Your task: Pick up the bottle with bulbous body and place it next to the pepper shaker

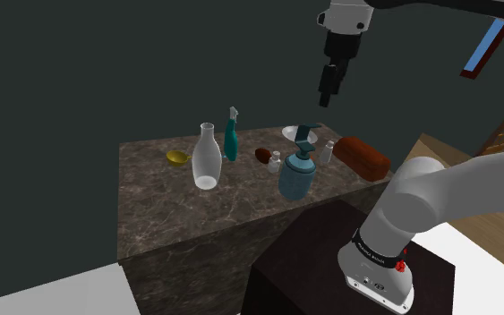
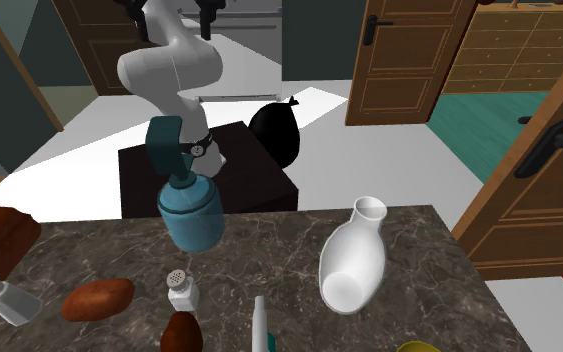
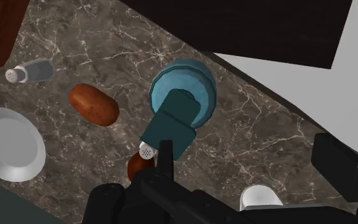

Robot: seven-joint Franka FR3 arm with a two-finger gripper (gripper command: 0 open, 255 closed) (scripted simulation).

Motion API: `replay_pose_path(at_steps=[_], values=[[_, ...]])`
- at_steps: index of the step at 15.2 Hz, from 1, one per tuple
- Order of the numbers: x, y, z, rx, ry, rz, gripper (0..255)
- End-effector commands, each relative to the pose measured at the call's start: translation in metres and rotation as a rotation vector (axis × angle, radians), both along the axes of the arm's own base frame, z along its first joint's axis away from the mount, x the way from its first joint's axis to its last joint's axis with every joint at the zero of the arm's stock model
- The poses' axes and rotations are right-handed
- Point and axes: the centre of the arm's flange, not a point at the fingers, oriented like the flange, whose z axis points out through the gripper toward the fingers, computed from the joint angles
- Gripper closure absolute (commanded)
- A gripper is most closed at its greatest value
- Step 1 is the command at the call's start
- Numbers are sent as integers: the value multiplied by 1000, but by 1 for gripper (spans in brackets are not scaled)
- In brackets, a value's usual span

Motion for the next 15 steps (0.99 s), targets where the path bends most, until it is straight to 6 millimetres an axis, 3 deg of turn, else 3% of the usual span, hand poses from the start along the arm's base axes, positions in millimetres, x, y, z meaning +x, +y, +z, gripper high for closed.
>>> replay_pose_path(at_steps=[1, 15], values=[[0, 0, 0, 0, 0, 0, 0], [153, 71, -73, 45, 11, -21, 0]])
